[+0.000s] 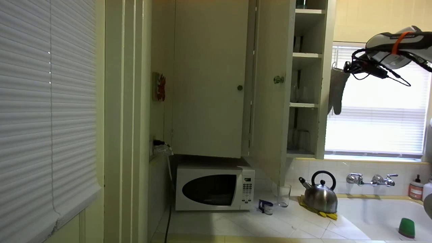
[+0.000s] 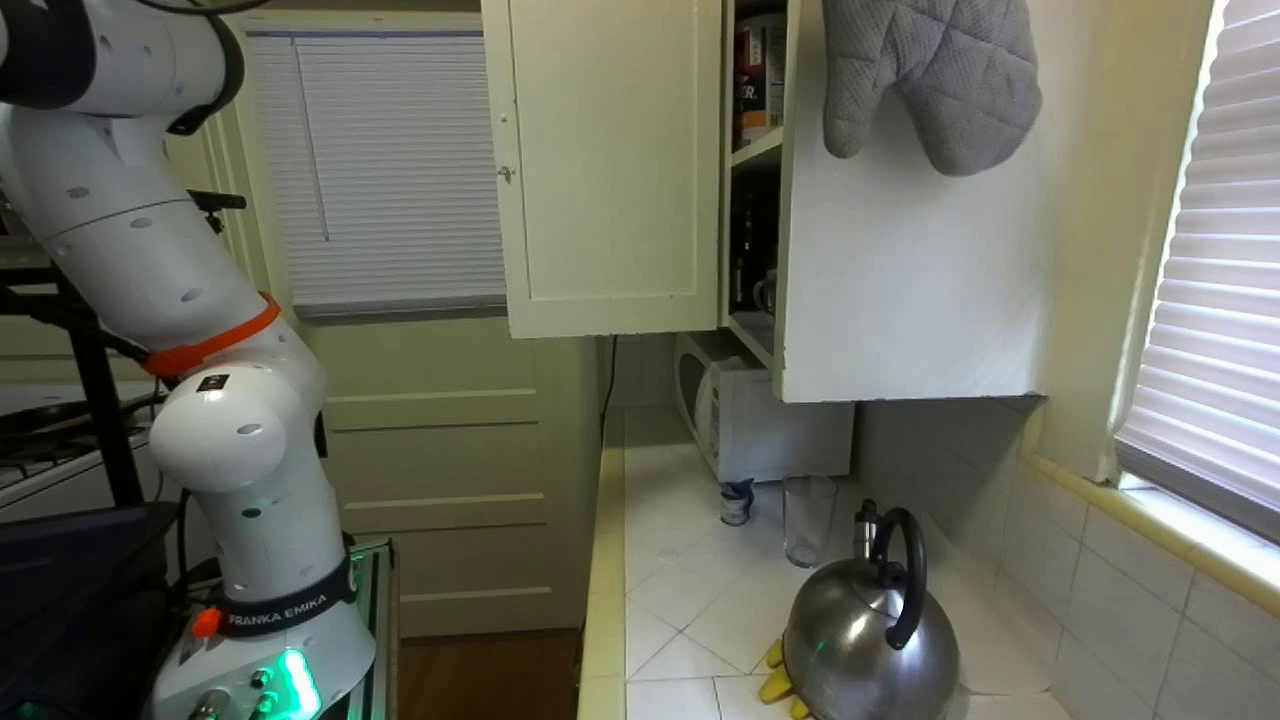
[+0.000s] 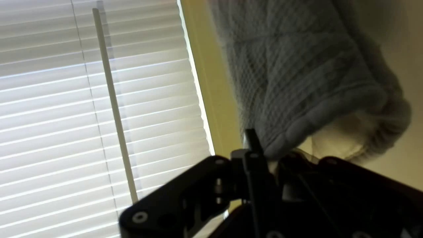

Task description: Move the mitten to the counter

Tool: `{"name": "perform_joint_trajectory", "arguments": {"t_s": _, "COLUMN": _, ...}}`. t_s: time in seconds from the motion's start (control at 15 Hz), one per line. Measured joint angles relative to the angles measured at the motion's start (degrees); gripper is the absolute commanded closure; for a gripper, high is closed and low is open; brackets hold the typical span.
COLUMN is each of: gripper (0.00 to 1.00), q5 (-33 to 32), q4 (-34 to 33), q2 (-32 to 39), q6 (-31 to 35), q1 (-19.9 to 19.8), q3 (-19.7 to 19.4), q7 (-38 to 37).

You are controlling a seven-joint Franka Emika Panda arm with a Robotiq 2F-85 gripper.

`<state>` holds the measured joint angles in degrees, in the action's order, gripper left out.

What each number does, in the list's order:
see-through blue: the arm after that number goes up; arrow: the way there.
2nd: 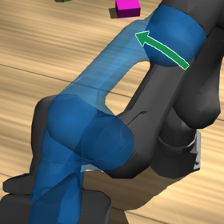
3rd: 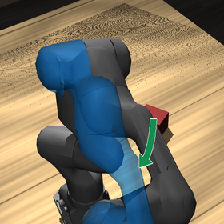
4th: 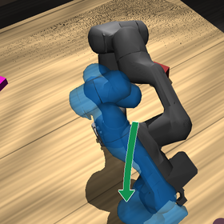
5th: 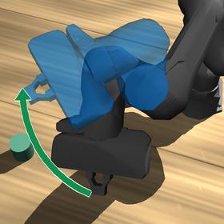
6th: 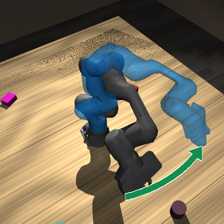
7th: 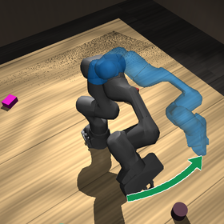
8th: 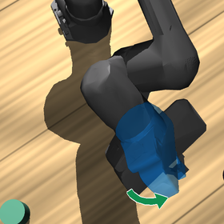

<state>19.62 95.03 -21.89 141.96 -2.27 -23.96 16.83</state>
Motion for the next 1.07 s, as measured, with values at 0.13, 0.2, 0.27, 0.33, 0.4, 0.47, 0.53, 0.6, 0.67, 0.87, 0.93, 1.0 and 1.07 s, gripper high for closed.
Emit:
{"name": "perform_joint_trajectory", "arguments": {"t_s": 0.13, "gripper": 0.98, "q5": 0.03, "q4": -1.12, "q2": 0.51, "q6": 0.45, "q1": -0.15, "q3": -0.38, "q7": -0.56}}
{"name": "perform_joint_trajectory", "arguments": {"t_s": 0.2, "gripper": 0.98, "q5": -0.11, "q4": -1.58, "q2": 0.87, "q6": 0.45, "q1": -0.49, "q3": -0.46, "q7": -0.85}}
{"name": "perform_joint_trajectory", "arguments": {"t_s": 0.27, "gripper": 0.98, "q5": -0.81, "q4": -1.93, "q2": 1.36, "q6": 0.45, "q1": -1.19, "q3": -0.42, "q7": -1.18}}
{"name": "perform_joint_trajectory", "arguments": {"t_s": 0.33, "gripper": 0.98, "q5": -1.83, "q4": -2.11, "q2": 1.87, "q6": 0.45, "q1": -2.07, "q3": -0.34, "q7": -1.31}}
{"name": "perform_joint_trajectory", "arguments": {"t_s": 0.4, "gripper": 0.98, "q5": -3.19, "q4": -2.13, "q2": 2.35, "q6": 0.45, "q1": -2.97, "q3": -0.25, "q7": -1.41}}
{"name": "perform_joint_trajectory", "arguments": {"t_s": 0.47, "gripper": 0.98, "q5": -4.7, "q4": -2.09, "q2": 2.85, "q6": 0.38, "q1": -3.89, "q3": -0.14, "q7": -1.49}}
{"name": "perform_joint_trajectory", "arguments": {"t_s": 0.53, "gripper": 0.98, "q5": -6.4, "q4": -1.98, "q2": 3.28, "q6": 0.22, "q1": -4.82, "q3": -0.03, "q7": -1.62}}
{"name": "perform_joint_trajectory", "arguments": {"t_s": 0.6, "gripper": 0.98, "q5": -8.0, "q4": -1.76, "q2": 3.58, "q6": -0.13, "q1": -5.71, "q3": 0.1, "q7": -1.82}}
{"name": "perform_joint_trajectory", "arguments": {"t_s": 0.67, "gripper": 0.98, "q5": -9.26, "q4": -1.35, "q2": 3.69, "q6": -0.65, "q1": -6.48, "q3": 0.24, "q7": -1.88}}
{"name": "perform_joint_trajectory", "arguments": {"t_s": 0.87, "gripper": 0.98, "q5": -11.68, "q4": 1.84, "q2": 2.65, "q6": -2.16, "q1": -8.3, "q3": 0.68, "q7": -1.89}}
{"name": "perform_joint_trajectory", "arguments": {"t_s": 0.93, "gripper": 0.98, "q5": -12.71, "q4": 3.61, "q2": 1.83, "q6": -2.2, "q1": -8.96, "q3": 0.9, "q7": -1.88}}
{"name": "perform_joint_trajectory", "arguments": {"t_s": 1.0, "gripper": 0.98, "q5": -13.66, "q4": 5.85, "q2": 0.73, "q6": -2.2, "q1": -9.71, "q3": 1.14, "q7": -1.88}}
{"name": "perform_joint_trajectory", "arguments": {"t_s": 1.07, "gripper": 0.98, "q5": -14.7, "q4": 8.5, "q2": -0.7, "q6": -2.16, "q1": -10.5, "q3": 1.33, "q7": -1.86}}
